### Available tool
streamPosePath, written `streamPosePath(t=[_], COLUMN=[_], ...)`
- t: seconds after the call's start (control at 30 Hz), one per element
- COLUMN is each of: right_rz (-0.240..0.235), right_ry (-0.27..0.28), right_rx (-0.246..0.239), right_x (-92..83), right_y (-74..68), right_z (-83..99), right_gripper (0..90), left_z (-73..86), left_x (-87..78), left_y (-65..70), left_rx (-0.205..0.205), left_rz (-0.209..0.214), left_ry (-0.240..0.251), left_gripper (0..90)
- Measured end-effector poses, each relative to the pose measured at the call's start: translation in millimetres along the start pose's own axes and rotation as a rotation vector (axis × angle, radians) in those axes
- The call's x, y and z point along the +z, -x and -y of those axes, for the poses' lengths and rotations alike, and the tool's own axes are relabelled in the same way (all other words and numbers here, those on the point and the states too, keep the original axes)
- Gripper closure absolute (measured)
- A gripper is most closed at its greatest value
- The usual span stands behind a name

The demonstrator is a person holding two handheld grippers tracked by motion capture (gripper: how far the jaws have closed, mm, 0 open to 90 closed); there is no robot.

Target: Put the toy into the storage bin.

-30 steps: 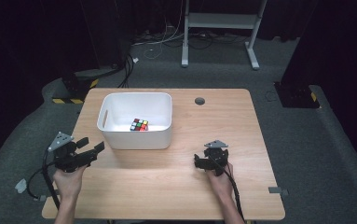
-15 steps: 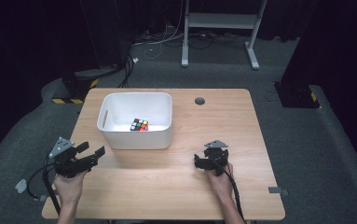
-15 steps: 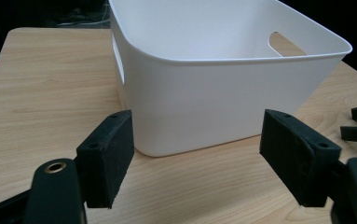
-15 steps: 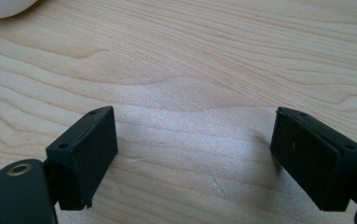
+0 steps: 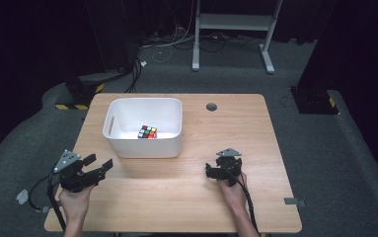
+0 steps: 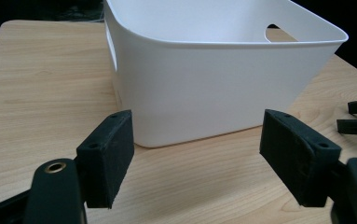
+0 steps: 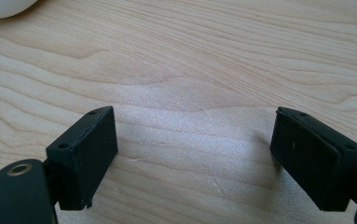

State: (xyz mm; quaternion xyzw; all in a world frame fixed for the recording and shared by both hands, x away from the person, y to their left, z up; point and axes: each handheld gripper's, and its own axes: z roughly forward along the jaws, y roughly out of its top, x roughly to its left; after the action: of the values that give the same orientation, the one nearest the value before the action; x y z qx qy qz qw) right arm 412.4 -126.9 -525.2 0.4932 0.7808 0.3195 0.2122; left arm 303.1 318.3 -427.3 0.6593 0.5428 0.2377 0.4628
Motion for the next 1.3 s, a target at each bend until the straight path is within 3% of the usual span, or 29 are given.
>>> streamPosePath(t=[1.3], right_rz=[0.001], right_ry=[0.0], right_rx=[0.0], right_x=[0.0], right_y=[0.0], right_z=[0.0], right_gripper=[14.6], left_z=[21.2], left_x=[14.5], left_y=[2.8], left_rx=[0.008], left_rz=[-0.014], left_ry=[-0.036], left_gripper=[26.1])
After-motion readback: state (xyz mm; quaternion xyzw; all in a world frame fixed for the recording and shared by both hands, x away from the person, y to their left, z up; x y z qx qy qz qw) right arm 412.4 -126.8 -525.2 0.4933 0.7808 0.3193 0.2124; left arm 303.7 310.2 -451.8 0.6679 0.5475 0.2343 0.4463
